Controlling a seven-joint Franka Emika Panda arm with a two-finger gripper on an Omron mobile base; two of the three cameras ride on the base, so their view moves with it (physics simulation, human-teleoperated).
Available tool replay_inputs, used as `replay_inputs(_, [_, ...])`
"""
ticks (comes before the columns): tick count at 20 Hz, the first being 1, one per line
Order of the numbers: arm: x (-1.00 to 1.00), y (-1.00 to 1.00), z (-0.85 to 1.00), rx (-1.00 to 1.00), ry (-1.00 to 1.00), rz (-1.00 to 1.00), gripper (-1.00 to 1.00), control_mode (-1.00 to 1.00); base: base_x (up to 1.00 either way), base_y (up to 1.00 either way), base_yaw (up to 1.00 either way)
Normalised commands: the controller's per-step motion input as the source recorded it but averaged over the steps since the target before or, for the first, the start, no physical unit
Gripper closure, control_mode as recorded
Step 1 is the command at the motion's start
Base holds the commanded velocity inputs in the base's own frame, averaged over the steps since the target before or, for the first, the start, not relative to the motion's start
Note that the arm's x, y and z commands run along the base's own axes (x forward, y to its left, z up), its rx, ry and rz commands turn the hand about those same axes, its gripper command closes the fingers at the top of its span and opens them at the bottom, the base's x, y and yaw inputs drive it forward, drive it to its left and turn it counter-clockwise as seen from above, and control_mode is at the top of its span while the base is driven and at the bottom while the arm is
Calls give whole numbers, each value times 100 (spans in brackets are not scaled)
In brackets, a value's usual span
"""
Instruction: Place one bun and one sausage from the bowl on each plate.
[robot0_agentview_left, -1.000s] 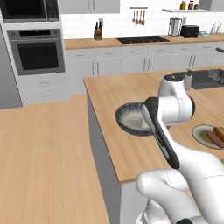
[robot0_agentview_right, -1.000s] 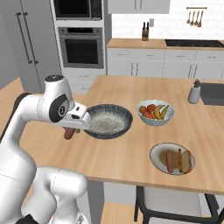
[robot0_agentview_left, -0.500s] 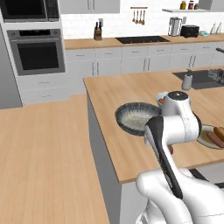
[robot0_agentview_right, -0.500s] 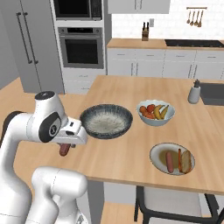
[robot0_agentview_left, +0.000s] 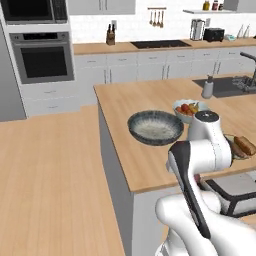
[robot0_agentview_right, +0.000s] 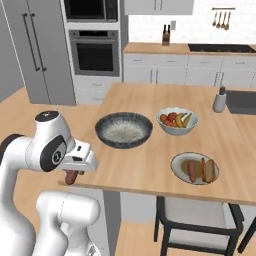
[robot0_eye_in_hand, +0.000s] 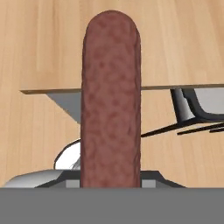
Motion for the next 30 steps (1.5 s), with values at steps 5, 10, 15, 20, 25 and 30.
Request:
replay_inputs(5, [0,0,0,0,0,0,100,100,-99,-54,-1])
replay_inputs(10, [0,0,0,0,0,0,100,100,-32,-95,0])
replay_inputs(15, [0,0,0,0,0,0,100,100,20,-100,0])
replay_inputs(20, [0,0,0,0,0,0,100,100,10,-100,0])
replay_inputs(25, [0,0,0,0,0,0,100,100,17,-100,0])
replay_inputs(30, [0,0,0,0,0,0,100,100,24,-100,0])
